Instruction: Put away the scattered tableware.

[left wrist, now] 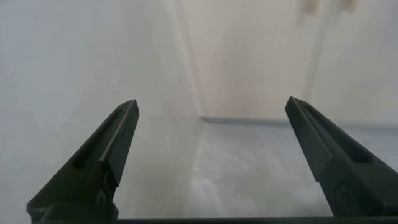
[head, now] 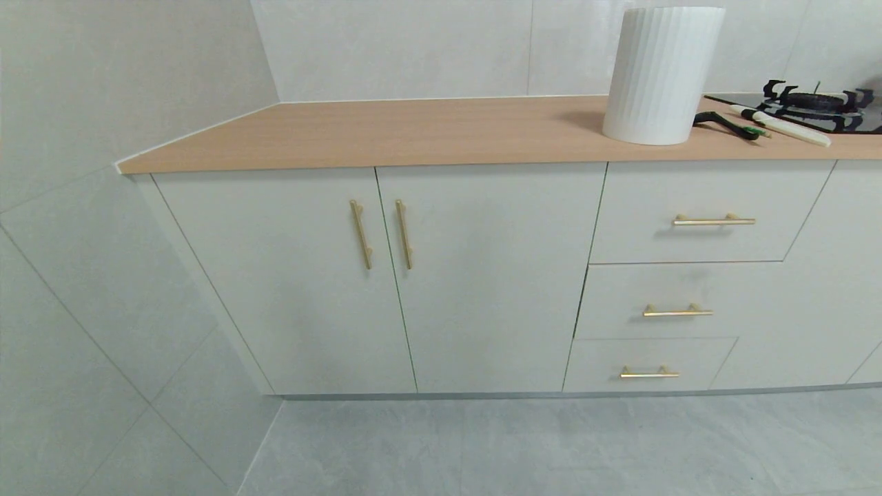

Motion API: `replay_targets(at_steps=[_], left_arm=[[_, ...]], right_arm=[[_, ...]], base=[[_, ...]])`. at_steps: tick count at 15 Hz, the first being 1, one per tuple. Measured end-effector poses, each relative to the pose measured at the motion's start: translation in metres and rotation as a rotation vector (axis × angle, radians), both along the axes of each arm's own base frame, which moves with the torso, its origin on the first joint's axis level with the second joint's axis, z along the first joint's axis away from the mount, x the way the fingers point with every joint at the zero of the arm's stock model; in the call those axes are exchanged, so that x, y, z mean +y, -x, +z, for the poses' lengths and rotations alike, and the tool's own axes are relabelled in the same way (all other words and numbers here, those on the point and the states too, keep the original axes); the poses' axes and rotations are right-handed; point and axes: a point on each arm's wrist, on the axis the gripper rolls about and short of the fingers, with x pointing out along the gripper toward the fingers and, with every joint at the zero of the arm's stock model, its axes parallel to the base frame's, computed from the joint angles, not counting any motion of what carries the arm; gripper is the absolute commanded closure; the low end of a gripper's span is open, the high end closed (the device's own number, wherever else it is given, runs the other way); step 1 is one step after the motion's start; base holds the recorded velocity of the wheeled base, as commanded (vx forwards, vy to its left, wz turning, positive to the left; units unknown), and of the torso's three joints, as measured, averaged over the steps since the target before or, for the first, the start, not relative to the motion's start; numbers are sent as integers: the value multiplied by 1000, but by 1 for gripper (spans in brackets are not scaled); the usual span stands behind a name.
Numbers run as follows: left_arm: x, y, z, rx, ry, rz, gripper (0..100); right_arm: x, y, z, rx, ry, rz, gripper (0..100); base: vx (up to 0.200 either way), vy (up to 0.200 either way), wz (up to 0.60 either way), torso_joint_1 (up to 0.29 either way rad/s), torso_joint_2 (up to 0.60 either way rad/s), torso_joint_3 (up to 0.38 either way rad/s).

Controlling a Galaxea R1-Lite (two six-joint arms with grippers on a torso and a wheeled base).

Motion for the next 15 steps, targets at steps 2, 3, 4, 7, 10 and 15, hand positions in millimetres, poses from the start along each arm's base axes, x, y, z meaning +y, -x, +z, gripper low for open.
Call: replay_targets(at_steps=[2,3,4,7,10,15], left_arm=[[-3,6,-5,-38,26,46,0],[-4,8,-9,-51,33,69,0],[-6,8,-16,-57,52,95,0],[-7,5,-36,-55,117,81,0],[-8,-8,-57,-83,122,18,0],[-13,-20,-78,-95,160,-212,0]], right_arm=[[2,6,-19,-15,-5,-92,0],[1,7,-25,-29,-23,-139,0],[1,5,-31,-26,-30,-151,0],[2,-7,-52,30,-25,-145,0],[2,-25,-75,21,-14,-127,0],[4,-46,-114,116,43,-53,0]], base=[[0,0,0,0,0,0],[0,0,0,0,0,0],[0,0,0,0,0,0],[0,0,0,0,0,0],[0,0,0,0,0,0],[0,0,0,0,0,0]])
